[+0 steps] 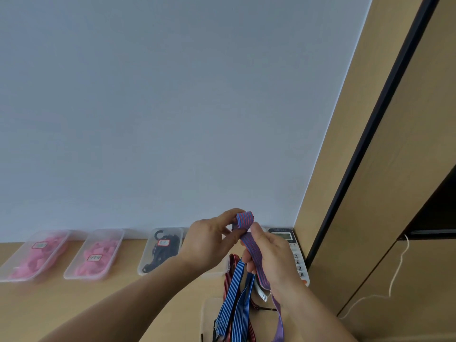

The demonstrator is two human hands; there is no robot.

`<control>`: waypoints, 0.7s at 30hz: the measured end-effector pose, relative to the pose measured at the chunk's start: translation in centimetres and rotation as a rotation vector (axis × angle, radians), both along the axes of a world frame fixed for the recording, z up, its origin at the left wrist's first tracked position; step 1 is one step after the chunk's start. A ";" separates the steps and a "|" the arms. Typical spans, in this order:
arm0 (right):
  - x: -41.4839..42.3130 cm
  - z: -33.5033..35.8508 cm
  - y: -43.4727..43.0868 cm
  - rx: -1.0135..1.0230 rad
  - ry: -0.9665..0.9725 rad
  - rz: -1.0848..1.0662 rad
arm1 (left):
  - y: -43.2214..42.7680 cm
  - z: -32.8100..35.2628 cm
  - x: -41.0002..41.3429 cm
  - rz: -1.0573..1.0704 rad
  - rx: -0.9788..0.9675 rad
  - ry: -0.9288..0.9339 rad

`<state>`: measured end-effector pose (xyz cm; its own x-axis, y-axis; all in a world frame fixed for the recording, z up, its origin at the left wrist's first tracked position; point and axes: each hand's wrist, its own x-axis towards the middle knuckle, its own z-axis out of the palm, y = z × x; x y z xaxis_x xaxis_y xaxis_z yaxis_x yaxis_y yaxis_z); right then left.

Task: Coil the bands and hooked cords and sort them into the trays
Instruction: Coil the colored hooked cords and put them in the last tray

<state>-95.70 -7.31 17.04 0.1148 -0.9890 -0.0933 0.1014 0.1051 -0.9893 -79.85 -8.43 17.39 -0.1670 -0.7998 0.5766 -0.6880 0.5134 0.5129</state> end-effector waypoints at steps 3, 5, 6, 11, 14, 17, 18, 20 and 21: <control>0.3 0.2 0.2 -0.002 -0.053 -0.010 | -0.3 -0.3 0.1 -0.016 -0.181 -0.081; 0.5 0.3 0.3 -0.035 -0.035 -0.030 | -0.2 -0.5 0.1 -0.049 -0.289 -0.145; 0.6 0.2 0.4 -0.052 -0.023 -0.043 | -0.3 -0.7 0.1 -0.064 -0.328 -0.180; 0.4 0.2 0.4 -0.087 0.043 -0.086 | -1.3 -1.4 0.4 -0.067 -0.460 -0.310; 0.2 0.5 0.2 -0.136 0.035 -0.114 | -1.1 -1.5 0.1 -0.069 -0.246 -0.115; -0.1 0.6 0.0 -0.212 0.021 -0.117 | -0.6 -0.1 -0.8 -0.154 0.390 0.549; -0.1 0.5 0.0 -0.225 0.013 -0.112 | -0.7 0.6 -0.9 -0.209 0.605 0.761; -0.1 0.2 0.0 -0.238 0.008 -0.103 | -1.0 1.5 -0.9 -0.329 0.845 0.894; 0.0 0.1 0.0 -0.241 0.002 -0.100 | -0.9 1.8 -0.9 -0.394 0.879 0.874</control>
<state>-95.70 -7.32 17.16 0.0157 -0.9891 0.1465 0.0970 -0.1443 -0.9848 -80.79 -9.34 19.24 -0.3131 -0.9467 -0.0754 0.1619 -0.1314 0.9780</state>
